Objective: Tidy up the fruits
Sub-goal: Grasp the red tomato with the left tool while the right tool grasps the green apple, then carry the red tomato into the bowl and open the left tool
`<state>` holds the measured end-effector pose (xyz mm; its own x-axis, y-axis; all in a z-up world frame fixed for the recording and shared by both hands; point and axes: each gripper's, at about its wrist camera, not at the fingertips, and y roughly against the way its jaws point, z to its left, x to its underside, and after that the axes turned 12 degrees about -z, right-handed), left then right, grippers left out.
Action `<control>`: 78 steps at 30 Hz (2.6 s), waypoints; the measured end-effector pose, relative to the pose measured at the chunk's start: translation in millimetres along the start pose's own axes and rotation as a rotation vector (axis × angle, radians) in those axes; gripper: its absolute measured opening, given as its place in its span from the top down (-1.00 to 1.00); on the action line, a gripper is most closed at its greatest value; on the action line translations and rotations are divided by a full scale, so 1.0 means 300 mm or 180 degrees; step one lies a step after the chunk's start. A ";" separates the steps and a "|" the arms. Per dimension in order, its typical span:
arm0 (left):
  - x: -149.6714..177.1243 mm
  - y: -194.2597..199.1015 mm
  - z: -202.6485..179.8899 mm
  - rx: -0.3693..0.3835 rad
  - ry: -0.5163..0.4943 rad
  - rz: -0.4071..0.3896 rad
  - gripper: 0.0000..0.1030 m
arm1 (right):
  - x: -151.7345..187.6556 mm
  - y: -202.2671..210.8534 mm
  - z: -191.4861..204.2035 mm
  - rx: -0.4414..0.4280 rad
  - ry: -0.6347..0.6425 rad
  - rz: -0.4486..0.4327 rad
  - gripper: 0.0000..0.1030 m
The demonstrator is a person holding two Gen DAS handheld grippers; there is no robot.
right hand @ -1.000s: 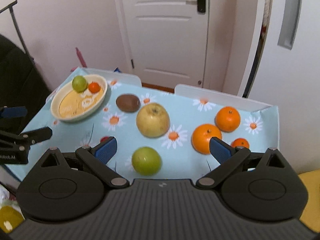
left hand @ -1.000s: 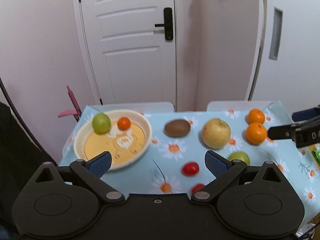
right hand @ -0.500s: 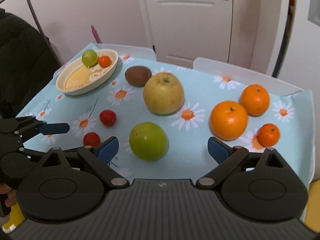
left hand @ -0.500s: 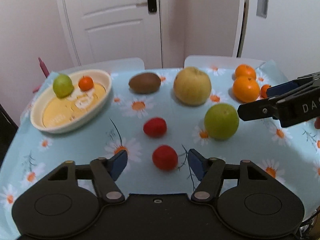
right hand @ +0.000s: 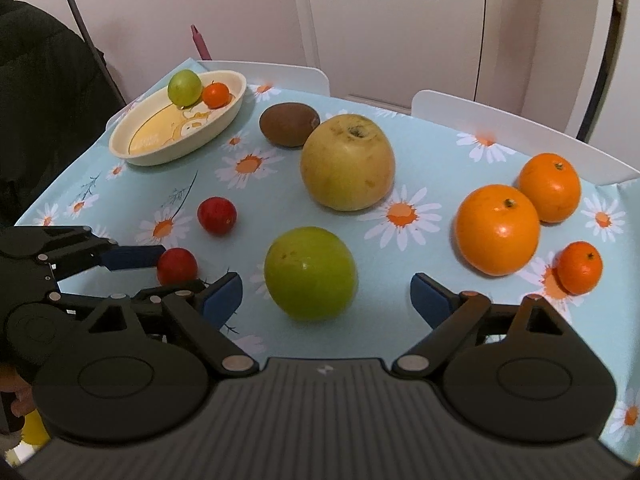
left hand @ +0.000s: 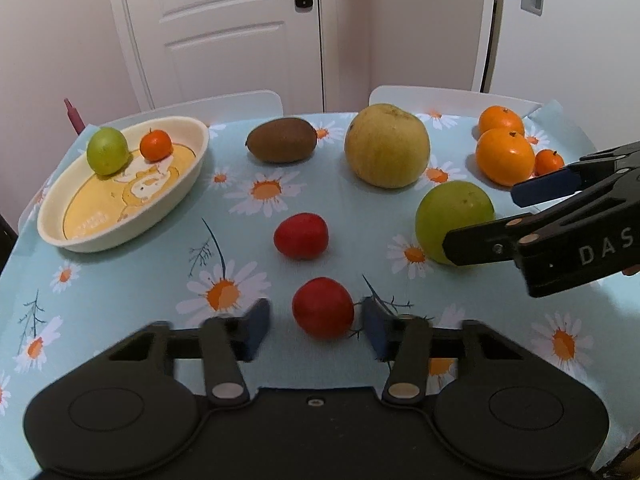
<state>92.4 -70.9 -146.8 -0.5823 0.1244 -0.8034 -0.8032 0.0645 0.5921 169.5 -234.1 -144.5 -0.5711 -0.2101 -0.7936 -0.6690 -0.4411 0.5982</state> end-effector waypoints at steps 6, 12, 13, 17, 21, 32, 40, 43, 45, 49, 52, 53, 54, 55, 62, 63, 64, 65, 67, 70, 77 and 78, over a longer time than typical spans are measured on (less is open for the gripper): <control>0.000 0.006 -0.007 0.0025 -0.0007 -0.0011 0.30 | 0.005 -0.022 0.019 -0.0027 0.0057 0.0057 -0.87; 0.007 0.018 -0.001 0.0008 0.0049 0.0008 0.30 | 0.002 -0.033 0.031 -0.0008 0.0142 0.0038 -0.69; 0.008 0.019 -0.001 0.0003 0.0050 0.0010 0.30 | 0.002 -0.036 0.034 -0.0009 0.0148 0.0034 -0.67; 0.013 0.024 0.001 -0.0012 0.0056 0.0014 0.30 | 0.000 -0.045 0.042 0.0007 0.0184 0.0008 -0.58; 0.015 0.033 0.003 -0.0040 0.0072 0.0033 0.30 | -0.001 -0.048 0.050 0.0039 0.0206 -0.0015 -0.48; 0.016 0.106 0.046 -0.0202 0.0214 0.0000 0.31 | -0.029 -0.011 0.092 0.0018 0.0273 -0.0047 -0.34; -0.050 0.232 0.095 -0.0367 0.0289 -0.0157 0.31 | -0.114 0.082 0.170 -0.0086 0.0278 -0.0148 -0.34; -0.085 0.281 0.120 -0.0472 0.0275 -0.0216 0.31 | -0.159 0.108 0.201 -0.0111 0.0258 -0.0217 -0.34; -0.113 0.313 0.149 -0.0554 0.0289 -0.0274 0.31 | -0.192 0.120 0.222 -0.0133 0.0251 -0.0257 -0.34; -0.162 0.361 0.215 -0.0678 0.0278 -0.0398 0.31 | -0.258 0.124 0.267 -0.0171 0.0252 -0.0320 -0.34; -0.200 0.374 0.285 -0.0749 0.0248 -0.0455 0.31 | -0.308 0.108 0.311 -0.0142 0.0243 -0.0369 -0.34; -0.212 0.373 0.308 -0.0760 0.0251 -0.0465 0.31 | -0.322 0.101 0.324 -0.0134 0.0229 -0.0378 -0.34; -0.222 0.372 0.335 -0.0765 0.0253 -0.0470 0.31 | -0.338 0.091 0.340 -0.0126 0.0208 -0.0391 -0.34; -0.231 0.371 0.357 -0.0762 0.0247 -0.0476 0.31 | -0.349 0.081 0.350 -0.0117 0.0191 -0.0396 -0.34; -0.290 0.306 0.524 -0.0665 0.0160 -0.0453 0.31 | -0.432 -0.023 0.452 0.0018 0.0072 -0.0362 -0.34; -0.297 0.293 0.545 -0.0642 0.0141 -0.0444 0.31 | -0.439 -0.037 0.465 0.0046 0.0066 -0.0353 -0.34; -0.303 0.282 0.565 -0.0615 0.0122 -0.0439 0.31 | -0.444 -0.050 0.473 0.0067 0.0056 -0.0342 -0.34; -0.309 0.266 0.584 -0.0591 0.0100 -0.0433 0.31 | -0.450 -0.066 0.484 0.0093 0.0038 -0.0327 -0.34; -0.321 0.230 0.622 -0.0547 0.0063 -0.0405 0.31 | -0.459 -0.097 0.500 0.0143 0.0014 -0.0300 -0.34; -0.331 0.173 0.670 -0.0469 0.0032 -0.0370 0.31 | -0.470 -0.152 0.524 0.0244 -0.0022 -0.0250 -0.34; -0.325 0.024 0.757 -0.0275 -0.0083 -0.0256 0.31 | -0.477 -0.283 0.548 0.0457 -0.0194 -0.0141 -0.34; -0.322 0.002 0.769 -0.0246 -0.0109 -0.0239 0.31 | -0.479 -0.304 0.548 0.0482 -0.0230 -0.0116 -0.34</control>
<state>177.1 145.5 -54.6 -0.5166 0.1560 -0.8419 -0.8524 -0.0014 0.5228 234.3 -20.3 -66.7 -0.5741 -0.1307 -0.8083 -0.7509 -0.3096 0.5834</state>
